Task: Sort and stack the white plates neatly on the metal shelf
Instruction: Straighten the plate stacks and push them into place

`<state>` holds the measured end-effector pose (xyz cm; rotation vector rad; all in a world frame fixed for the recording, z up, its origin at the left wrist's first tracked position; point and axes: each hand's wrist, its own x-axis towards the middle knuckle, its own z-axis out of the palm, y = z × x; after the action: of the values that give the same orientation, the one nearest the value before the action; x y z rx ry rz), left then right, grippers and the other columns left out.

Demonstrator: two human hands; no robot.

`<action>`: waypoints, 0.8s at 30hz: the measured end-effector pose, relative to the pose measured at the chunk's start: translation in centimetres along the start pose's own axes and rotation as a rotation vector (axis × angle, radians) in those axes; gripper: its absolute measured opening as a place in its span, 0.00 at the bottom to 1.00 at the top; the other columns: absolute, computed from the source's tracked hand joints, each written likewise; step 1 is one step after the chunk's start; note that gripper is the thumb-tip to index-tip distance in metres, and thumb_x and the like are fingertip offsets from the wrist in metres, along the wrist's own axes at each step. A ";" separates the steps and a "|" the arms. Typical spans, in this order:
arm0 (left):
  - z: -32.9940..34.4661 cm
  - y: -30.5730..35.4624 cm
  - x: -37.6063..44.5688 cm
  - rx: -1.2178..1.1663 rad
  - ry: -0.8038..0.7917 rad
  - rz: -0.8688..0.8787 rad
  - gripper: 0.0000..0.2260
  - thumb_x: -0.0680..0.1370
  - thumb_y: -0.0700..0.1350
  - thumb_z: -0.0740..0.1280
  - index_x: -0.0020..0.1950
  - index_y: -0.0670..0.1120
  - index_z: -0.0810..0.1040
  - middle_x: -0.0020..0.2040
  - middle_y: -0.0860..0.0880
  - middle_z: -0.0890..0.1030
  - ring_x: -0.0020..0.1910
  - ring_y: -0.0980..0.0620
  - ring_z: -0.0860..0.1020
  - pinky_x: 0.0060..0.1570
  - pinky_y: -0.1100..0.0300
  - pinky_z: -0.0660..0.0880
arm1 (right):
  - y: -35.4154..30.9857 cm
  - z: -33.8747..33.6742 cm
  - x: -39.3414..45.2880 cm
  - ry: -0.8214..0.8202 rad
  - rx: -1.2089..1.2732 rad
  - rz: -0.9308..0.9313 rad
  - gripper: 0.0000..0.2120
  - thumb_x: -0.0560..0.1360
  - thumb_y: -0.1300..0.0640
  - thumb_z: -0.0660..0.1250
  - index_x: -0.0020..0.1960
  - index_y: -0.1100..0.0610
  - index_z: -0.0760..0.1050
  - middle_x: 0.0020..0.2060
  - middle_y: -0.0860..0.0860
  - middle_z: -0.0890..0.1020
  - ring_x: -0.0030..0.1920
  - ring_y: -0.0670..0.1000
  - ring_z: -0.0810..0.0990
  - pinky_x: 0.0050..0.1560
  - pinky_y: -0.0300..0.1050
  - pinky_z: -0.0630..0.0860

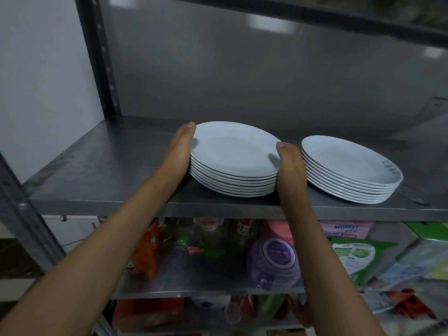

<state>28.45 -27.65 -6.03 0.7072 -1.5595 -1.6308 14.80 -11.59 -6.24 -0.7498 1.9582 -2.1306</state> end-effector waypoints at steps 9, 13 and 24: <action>0.5 0.8 0.2 -0.007 0.042 -0.009 0.28 0.74 0.66 0.59 0.69 0.53 0.69 0.65 0.58 0.73 0.65 0.56 0.71 0.70 0.52 0.62 | -0.4 -0.3 0.5 0.060 0.129 0.086 0.20 0.79 0.51 0.61 0.69 0.54 0.71 0.65 0.47 0.74 0.63 0.47 0.72 0.63 0.43 0.68; 0.6 0.9 -0.2 0.061 0.005 -0.007 0.25 0.77 0.62 0.59 0.70 0.52 0.70 0.68 0.56 0.71 0.67 0.55 0.69 0.70 0.55 0.61 | -0.2 -0.5 0.6 0.009 0.137 0.119 0.24 0.78 0.57 0.63 0.73 0.54 0.66 0.65 0.46 0.72 0.60 0.46 0.72 0.55 0.39 0.70; 1.2 0.8 0.6 0.055 0.039 0.017 0.21 0.80 0.47 0.62 0.73 0.47 0.66 0.69 0.52 0.70 0.61 0.56 0.70 0.54 0.67 0.65 | 0.2 -0.7 1.4 -0.064 0.200 0.150 0.30 0.73 0.62 0.66 0.74 0.52 0.65 0.65 0.50 0.72 0.61 0.51 0.74 0.50 0.39 0.74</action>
<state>27.27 -27.44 -5.08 0.7487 -1.5834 -1.5581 13.26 -11.60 -6.08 -0.6071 1.6811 -2.1431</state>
